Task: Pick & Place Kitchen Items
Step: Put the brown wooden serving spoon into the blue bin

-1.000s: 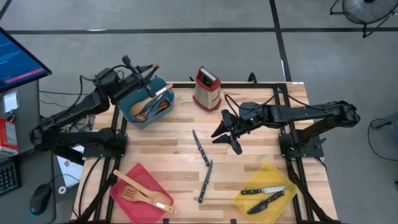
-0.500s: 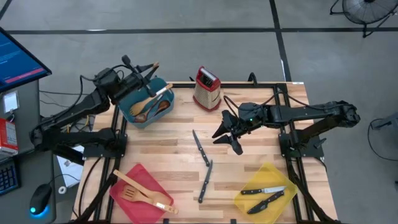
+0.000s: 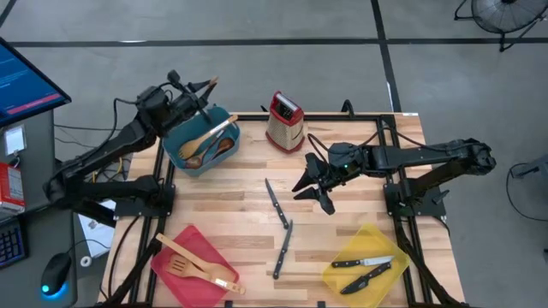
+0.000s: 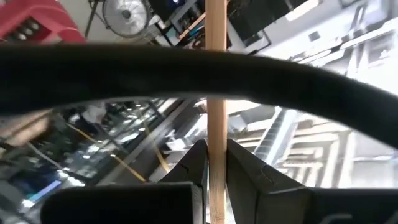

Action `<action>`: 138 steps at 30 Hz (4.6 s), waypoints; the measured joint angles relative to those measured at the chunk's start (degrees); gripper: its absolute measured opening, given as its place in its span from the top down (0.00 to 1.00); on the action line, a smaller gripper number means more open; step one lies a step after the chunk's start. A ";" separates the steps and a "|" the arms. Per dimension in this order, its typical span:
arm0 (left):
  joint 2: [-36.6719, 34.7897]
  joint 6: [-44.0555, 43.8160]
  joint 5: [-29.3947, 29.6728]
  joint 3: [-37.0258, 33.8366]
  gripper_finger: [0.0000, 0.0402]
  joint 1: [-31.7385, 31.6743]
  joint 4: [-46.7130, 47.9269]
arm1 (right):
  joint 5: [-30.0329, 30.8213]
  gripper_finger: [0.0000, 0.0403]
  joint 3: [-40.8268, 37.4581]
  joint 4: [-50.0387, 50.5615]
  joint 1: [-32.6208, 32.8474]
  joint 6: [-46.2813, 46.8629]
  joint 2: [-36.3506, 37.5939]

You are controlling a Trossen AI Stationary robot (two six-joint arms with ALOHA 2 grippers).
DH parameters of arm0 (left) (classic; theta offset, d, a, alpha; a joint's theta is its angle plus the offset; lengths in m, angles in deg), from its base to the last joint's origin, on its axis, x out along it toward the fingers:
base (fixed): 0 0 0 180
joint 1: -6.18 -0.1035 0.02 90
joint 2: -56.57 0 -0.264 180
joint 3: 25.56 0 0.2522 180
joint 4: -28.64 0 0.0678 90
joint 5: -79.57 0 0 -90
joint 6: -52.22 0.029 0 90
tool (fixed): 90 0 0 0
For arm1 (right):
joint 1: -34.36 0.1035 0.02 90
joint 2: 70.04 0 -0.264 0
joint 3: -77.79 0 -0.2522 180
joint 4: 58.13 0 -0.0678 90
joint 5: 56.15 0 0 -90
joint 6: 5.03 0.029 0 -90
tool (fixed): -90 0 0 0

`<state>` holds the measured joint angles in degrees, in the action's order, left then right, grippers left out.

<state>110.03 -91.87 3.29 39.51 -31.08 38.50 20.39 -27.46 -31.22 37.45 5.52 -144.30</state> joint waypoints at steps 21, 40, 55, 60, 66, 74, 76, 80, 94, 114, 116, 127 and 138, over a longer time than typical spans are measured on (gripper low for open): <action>-0.02 0.85 4.37 0.02 0.94 -9.84 -3.89 | 0.00 0.68 0.00 0.41 -0.22 -0.47 0.00; 0.28 -6.27 -3.21 0.02 0.94 -10.40 12.13 | 0.00 0.68 0.00 1.94 -0.22 -0.61 0.00; 0.78 -6.59 -14.72 0.02 0.94 -5.44 12.70 | 0.00 0.68 0.00 2.27 -0.22 -1.95 0.00; 1.78 -6.29 -14.19 0.04 0.94 -6.32 12.48 | 0.00 0.68 0.00 2.28 -0.13 -1.95 0.00; 1.81 -6.21 -12.71 0.04 0.94 -5.80 12.40 | 0.00 0.68 0.00 2.29 -0.13 -1.97 0.00; 1.81 -6.52 -6.99 0.04 0.94 -5.79 12.30 | 0.00 0.68 0.00 2.29 -0.13 -2.10 0.00; 1.81 -7.56 -6.41 0.04 0.94 -5.82 12.30 | 0.00 0.68 0.00 2.29 -0.13 -2.10 0.00; 2.98 -7.71 -6.42 0.04 0.94 -7.13 12.62 | 0.00 0.68 0.00 2.29 -0.13 -2.12 0.00; 7.69 -7.93 -11.00 0.04 0.94 -9.36 14.76 | -0.02 0.68 0.00 3.58 -0.13 -2.10 0.00; -0.66 -9.42 -13.88 0.09 0.94 -15.25 33.58 | -0.02 0.68 0.00 4.63 -0.17 -1.99 0.00; -1.06 -9.40 -13.78 0.05 0.94 -15.81 37.19 | -0.02 0.68 0.00 4.62 -0.17 -1.95 0.00; -1.65 -9.38 -14.14 0.04 0.94 -16.15 39.02 | -0.01 0.68 0.00 4.61 -0.17 -1.95 0.00; -1.13 -6.52 -14.17 0.04 0.94 -16.15 39.06 | -0.01 0.68 0.00 4.63 -0.17 -1.99 0.00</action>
<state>108.90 -98.40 -10.88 39.56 -47.23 77.56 20.38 -27.46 -26.59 37.28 3.53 -144.30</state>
